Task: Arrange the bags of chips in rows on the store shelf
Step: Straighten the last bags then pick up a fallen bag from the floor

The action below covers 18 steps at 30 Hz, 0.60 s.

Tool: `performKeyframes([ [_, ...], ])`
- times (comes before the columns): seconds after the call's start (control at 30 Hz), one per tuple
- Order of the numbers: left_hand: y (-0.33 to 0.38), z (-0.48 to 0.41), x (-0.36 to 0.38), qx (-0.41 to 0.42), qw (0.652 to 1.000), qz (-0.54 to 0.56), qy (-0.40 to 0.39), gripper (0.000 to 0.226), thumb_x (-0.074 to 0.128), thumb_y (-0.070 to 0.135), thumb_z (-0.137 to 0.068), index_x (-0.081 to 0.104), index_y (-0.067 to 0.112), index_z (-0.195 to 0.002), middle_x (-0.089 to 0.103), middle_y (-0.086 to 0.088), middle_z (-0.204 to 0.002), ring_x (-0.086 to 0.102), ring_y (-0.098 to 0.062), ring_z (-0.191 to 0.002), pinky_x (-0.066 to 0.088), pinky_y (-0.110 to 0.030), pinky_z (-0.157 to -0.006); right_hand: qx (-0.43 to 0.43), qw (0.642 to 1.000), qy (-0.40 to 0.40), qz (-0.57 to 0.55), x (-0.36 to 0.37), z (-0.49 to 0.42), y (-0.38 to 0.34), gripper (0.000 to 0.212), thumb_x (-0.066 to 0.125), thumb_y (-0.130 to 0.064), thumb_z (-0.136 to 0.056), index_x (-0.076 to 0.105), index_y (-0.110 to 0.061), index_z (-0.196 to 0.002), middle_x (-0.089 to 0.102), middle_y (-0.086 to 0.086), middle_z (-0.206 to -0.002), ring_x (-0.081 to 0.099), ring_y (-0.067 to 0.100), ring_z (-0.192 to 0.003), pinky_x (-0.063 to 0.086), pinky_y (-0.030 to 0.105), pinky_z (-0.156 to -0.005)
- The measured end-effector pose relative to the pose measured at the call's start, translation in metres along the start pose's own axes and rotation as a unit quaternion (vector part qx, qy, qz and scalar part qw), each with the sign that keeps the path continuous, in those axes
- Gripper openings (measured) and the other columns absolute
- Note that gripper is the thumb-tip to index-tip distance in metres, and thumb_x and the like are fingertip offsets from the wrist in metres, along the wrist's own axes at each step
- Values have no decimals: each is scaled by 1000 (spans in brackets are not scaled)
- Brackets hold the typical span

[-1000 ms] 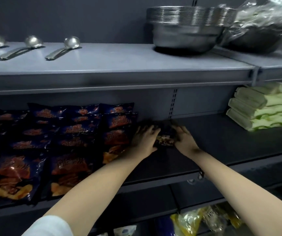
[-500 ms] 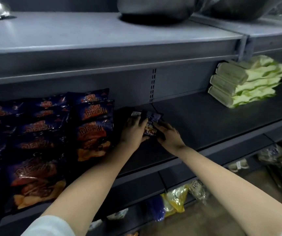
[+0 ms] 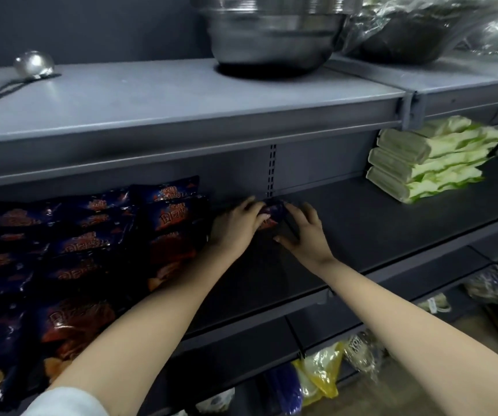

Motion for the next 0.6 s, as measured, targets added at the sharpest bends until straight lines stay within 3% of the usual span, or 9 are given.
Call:
performKeyframes([
  [0.1, -6, -14, -29, 10, 999, 44, -3, 43, 36, 42, -98, 54, 11, -122, 65, -12, -108, 62, -30, -96, 41, -31, -67, -40, 999, 30, -17, -14, -5, -15, 74, 74, -32, -77, 36, -27, -140, 23, 7, -150, 24, 26, -139, 28, 48, -112],
  [0.27, -23, -21, -67, -34, 956, 289, -26, 32, 46, 31, -97, 62, 3, -95, 58, -2, -68, 55, -19, -63, 35, -19, -53, -56, 994, 51, -83, -24, -5, -33, 78, 76, -36, -72, 36, -28, -139, 36, 1, -142, 35, 21, -132, 33, 45, -109],
  [0.37, -36, -15, -80, -69, 934, 349, -33, 34, 45, 33, -97, 62, 4, -94, 66, -14, -84, 60, -25, -75, 42, -27, -65, -46, 988, 70, -129, -23, 2, -45, 77, 77, -37, -73, 36, -27, -138, 38, -3, -138, 35, 12, -129, 33, 31, -106],
  [0.47, -52, -6, -81, -102, 932, 343, -45, 43, 45, 36, -97, 60, -1, -111, 65, -17, -106, 61, -28, -97, 42, -30, -78, -18, 987, 45, -156, -14, 8, -53, 71, 74, -40, -76, 41, -27, -136, 41, -8, -132, 36, 6, -123, 33, 25, -101],
  [0.53, -61, 3, -83, -98, 933, 337, -77, 44, 45, 36, -96, 61, -3, -109, 64, -17, -99, 58, -24, -90, 40, -30, -74, -14, 989, 18, -149, -6, 11, -58, 57, 72, -42, -77, 51, -22, -127, 51, -5, -125, 45, 11, -121, 38, 21, -96],
  [0.6, -72, 11, -83, -84, 935, 318, -129, 44, 45, 37, -96, 61, -3, -106, 64, -18, -99, 58, -23, -88, 42, -31, -75, -3, 983, -34, -182, 1, 15, -66, 40, 71, -39, -78, 59, -21, -112, 60, -7, -111, 55, 9, -108, 41, 10, -82],
])
Point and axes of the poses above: each hand's wrist, its own z-axis away from the middle knuckle, its own x-axis out of the palm, y = z × x, the point moved 2 cm from there along -z, towards the middle knuckle
